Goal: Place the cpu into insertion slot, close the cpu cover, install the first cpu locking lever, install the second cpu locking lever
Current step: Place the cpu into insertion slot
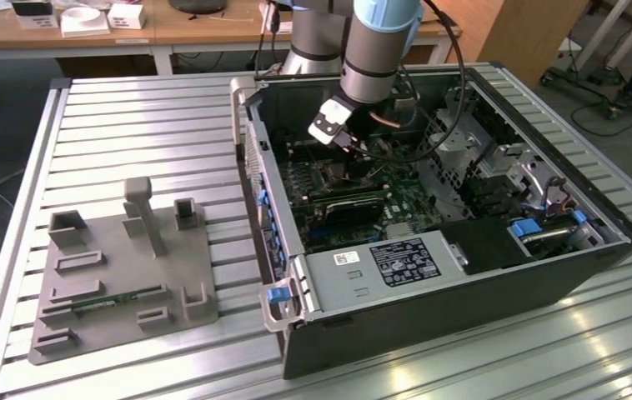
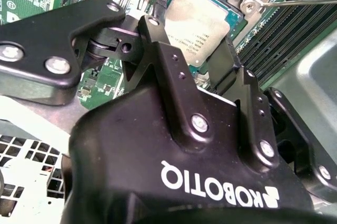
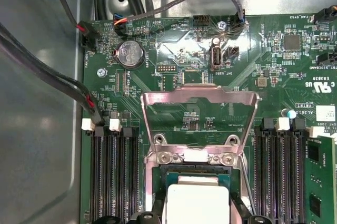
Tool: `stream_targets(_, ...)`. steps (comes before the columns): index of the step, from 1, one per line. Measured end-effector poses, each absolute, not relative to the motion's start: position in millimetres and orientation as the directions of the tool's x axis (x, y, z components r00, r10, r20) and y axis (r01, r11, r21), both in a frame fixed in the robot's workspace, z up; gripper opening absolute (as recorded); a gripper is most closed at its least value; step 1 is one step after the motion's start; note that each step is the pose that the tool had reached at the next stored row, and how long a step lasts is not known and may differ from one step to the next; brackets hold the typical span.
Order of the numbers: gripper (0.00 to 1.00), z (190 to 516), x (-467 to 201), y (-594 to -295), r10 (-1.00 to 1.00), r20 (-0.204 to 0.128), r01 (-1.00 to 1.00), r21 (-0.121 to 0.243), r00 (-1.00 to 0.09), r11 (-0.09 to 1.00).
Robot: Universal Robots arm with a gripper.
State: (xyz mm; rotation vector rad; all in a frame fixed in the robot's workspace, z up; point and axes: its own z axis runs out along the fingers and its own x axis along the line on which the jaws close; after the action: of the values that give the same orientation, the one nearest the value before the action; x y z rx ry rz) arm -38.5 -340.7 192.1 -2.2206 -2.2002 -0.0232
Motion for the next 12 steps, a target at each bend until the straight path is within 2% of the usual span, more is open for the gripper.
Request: stream_targets(12, 0.54, 191.4, -38.2, -339.8, 1.000, 0.022, 1.000, 0.000, -0.004, 0.004)
